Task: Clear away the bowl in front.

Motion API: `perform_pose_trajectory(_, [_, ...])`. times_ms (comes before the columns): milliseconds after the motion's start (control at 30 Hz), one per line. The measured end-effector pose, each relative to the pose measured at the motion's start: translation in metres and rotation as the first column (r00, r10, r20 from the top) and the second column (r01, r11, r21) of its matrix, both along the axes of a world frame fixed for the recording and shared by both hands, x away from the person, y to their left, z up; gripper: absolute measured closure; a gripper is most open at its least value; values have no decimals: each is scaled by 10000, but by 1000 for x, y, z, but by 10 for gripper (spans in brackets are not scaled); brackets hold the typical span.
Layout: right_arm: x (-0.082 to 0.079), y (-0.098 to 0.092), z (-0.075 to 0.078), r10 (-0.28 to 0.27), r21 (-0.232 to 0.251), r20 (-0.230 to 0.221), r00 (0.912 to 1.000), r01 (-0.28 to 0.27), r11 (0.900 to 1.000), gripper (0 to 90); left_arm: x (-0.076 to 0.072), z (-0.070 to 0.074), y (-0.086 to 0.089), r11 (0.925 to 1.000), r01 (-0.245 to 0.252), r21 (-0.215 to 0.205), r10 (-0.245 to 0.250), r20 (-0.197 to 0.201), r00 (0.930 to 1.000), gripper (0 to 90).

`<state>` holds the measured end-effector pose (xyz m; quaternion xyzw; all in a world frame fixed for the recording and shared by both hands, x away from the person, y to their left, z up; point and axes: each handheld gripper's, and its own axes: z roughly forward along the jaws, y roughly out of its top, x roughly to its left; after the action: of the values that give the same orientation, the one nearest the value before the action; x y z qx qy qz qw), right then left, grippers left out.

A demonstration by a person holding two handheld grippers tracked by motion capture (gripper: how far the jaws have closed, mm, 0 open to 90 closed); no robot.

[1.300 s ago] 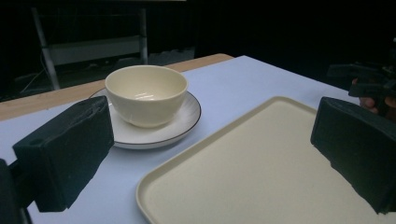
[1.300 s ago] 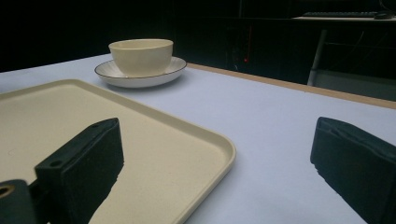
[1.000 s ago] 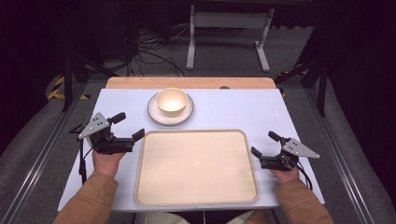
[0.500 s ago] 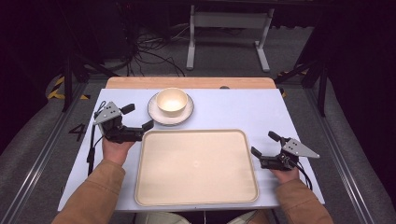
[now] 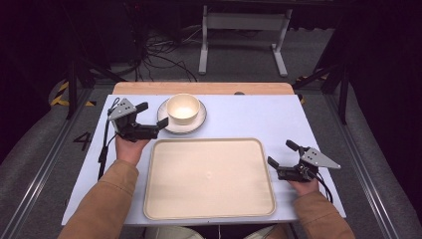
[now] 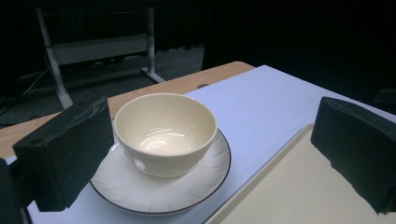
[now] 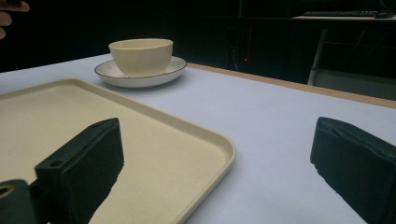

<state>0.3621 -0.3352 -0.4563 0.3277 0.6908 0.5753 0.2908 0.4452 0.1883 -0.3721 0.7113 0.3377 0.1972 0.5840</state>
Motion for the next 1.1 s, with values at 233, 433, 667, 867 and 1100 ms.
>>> perform_pose_trajectory(233, [0,0,0,-1,3,9,10000,1,10000,31,14,-1,-2,9996,-160,-247,153,-304,9994,2])
perform_pose_trajectory(433, [0,0,0,0,-10,16,10000,0,10000,31,22,3,-6,10000,-47,-70,46,-146,9999,2])
perform_pose_trajectory(667, [0,0,0,-4,-7,34,10000,4,10000,31,30,8,-13,9997,15,237,-8,-287,9996,10])
perform_pose_trajectory(867, [-1,0,0,-19,-24,67,10000,19,10000,31,40,11,-17,9985,78,541,-54,-434,9990,9])
perform_pose_trajectory(1100, [-1,0,0,-32,-18,75,10000,32,10000,31,49,18,-22,9892,489,1385,-426,-478,9979,61])
